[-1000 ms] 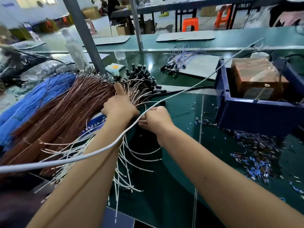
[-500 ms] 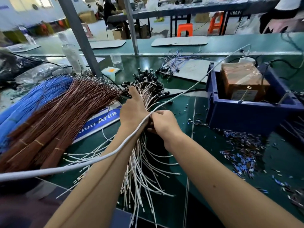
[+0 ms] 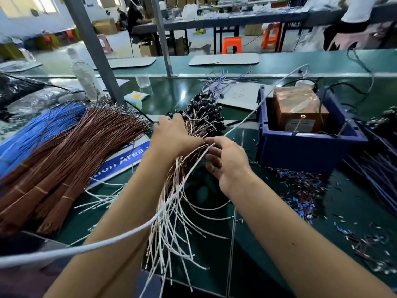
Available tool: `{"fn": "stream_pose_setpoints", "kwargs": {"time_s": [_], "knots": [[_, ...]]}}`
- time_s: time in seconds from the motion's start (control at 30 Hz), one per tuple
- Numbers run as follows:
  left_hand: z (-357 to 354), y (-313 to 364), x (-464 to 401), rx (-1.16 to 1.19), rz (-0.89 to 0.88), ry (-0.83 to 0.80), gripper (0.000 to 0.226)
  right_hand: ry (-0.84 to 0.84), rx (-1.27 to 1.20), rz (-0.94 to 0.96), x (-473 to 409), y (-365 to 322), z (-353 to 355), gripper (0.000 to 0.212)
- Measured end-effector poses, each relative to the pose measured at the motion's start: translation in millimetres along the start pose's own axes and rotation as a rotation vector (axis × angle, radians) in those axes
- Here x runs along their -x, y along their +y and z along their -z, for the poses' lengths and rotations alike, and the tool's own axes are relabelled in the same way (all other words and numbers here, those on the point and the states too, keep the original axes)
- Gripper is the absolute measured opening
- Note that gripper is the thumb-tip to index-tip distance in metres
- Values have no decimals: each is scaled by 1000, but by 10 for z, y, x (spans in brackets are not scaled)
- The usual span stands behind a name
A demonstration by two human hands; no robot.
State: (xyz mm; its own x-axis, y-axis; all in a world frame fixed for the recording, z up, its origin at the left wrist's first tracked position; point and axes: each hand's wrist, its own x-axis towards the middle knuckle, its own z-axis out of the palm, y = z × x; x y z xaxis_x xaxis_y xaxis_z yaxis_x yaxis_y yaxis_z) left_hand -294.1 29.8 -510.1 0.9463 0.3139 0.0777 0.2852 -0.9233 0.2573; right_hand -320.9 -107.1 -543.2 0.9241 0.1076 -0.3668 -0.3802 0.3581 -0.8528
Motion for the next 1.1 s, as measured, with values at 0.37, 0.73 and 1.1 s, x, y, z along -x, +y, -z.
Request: {"fn": "stream_pose_setpoints", "kwargs": {"time_s": [0.37, 0.73, 1.1], "knots": [[-14, 33, -138, -126, -92, 258, 19, 265, 482, 295, 116, 117, 188, 16], [289, 279, 133, 625, -24, 425, 17, 411, 618, 861, 474, 69, 100, 38], [352, 591, 666, 705, -585, 196, 7, -112, -225, 298, 581, -652, 65, 29]]}}
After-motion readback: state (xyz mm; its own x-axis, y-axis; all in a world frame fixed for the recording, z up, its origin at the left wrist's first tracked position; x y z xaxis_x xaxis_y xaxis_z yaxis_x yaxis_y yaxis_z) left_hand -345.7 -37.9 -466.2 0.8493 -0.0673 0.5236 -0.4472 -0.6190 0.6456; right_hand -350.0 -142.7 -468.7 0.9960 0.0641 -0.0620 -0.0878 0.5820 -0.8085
